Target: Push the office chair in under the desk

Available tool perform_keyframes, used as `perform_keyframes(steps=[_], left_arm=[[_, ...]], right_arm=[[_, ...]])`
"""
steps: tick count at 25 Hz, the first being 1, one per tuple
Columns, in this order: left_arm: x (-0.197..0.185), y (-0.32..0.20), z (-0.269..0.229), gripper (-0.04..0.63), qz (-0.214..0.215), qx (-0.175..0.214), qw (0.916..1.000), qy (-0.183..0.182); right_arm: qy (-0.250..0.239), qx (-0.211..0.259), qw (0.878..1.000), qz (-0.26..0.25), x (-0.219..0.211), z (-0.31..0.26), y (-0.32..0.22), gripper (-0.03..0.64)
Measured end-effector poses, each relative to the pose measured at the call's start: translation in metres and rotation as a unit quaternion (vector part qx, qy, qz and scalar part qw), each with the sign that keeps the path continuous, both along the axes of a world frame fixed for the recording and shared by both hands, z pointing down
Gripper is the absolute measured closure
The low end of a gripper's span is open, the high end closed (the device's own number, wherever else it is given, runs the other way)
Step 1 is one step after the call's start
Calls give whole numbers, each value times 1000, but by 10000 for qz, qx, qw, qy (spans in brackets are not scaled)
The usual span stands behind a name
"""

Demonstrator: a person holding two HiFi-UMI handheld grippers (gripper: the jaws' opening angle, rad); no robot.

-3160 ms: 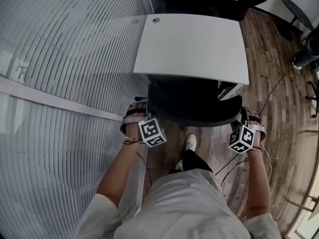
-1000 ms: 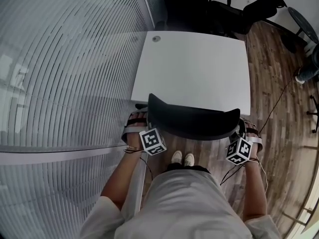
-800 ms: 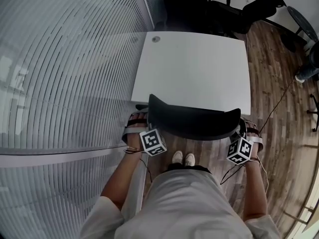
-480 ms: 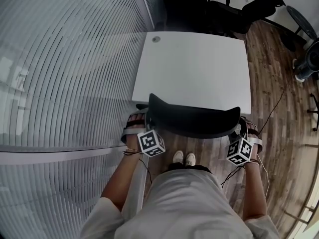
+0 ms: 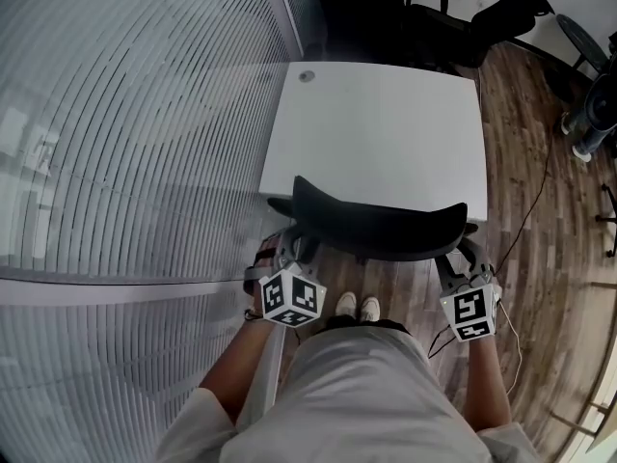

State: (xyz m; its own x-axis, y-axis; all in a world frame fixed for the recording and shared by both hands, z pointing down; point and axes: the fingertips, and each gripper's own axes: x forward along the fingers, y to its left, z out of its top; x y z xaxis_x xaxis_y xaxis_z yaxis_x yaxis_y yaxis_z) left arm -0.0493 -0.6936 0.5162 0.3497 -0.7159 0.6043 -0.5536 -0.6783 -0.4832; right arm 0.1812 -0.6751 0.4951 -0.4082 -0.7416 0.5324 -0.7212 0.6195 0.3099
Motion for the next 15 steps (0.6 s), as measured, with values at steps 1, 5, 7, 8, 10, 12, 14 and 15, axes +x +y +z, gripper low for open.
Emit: perform_keyframes(steps=[1,5,7,8,10,12,14,15], left_arm=[[6,4,-8,487,-12,-13,9996,274],[27,15,-36,515,-61,-199,9883,1509],[37,20,-47,527,-40,-305,9773,2095],[42,23,-51,532,3,-343,9716,2340],[51,29,-56,543,104,-400,9620,2699],[57,35,-61,548,178,-435,9546,2942],[60,42,-65,548,207,-456,9464,3191],[60,44,-68,548,206,-468,9417,3325]], right_arm=[[-210,38,9998,8,-6,-9,2,495],[-983,99,9951,22,-26,-37,9,533],[-1312,66,9913,-32,-35,-42,16,547],[-1452,52,9894,-55,-39,-43,19,550],[-1681,29,9857,-66,-46,-43,25,562],[-1844,13,9828,-88,-55,-46,31,573],[-1928,0,9811,-148,-64,-49,38,580],[-1957,1,9805,-185,-69,-50,41,584]])
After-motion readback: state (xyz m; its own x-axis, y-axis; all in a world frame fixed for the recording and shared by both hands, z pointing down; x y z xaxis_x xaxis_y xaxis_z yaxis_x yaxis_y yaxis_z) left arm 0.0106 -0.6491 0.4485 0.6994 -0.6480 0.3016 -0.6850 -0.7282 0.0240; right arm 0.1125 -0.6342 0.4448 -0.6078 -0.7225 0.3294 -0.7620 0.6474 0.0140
